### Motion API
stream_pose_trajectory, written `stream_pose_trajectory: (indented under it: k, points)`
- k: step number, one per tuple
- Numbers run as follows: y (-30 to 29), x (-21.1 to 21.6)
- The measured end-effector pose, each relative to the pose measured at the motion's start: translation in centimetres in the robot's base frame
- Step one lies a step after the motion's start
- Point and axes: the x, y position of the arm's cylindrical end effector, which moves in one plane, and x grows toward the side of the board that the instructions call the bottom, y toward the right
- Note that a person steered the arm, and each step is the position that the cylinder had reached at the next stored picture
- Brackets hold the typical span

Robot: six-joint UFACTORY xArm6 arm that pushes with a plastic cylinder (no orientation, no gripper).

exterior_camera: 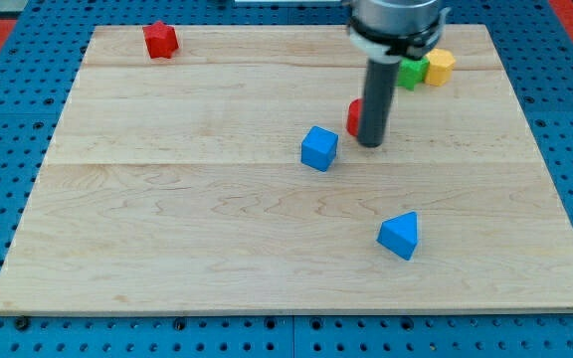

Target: Move red circle towards green star

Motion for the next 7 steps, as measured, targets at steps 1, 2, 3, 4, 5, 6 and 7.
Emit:
stream_pose_trajectory:
  k: [1,2,3,4,5,6,7]
  points:
    - [0.1,-5.0]
    - [0.2,-2.1]
    - [-4.1,-2.1]
    - [-7.0,-4.3]
    - [-3.0,-7.6]
    - [1.2,-10.1]
    - [0.2,-10.7]
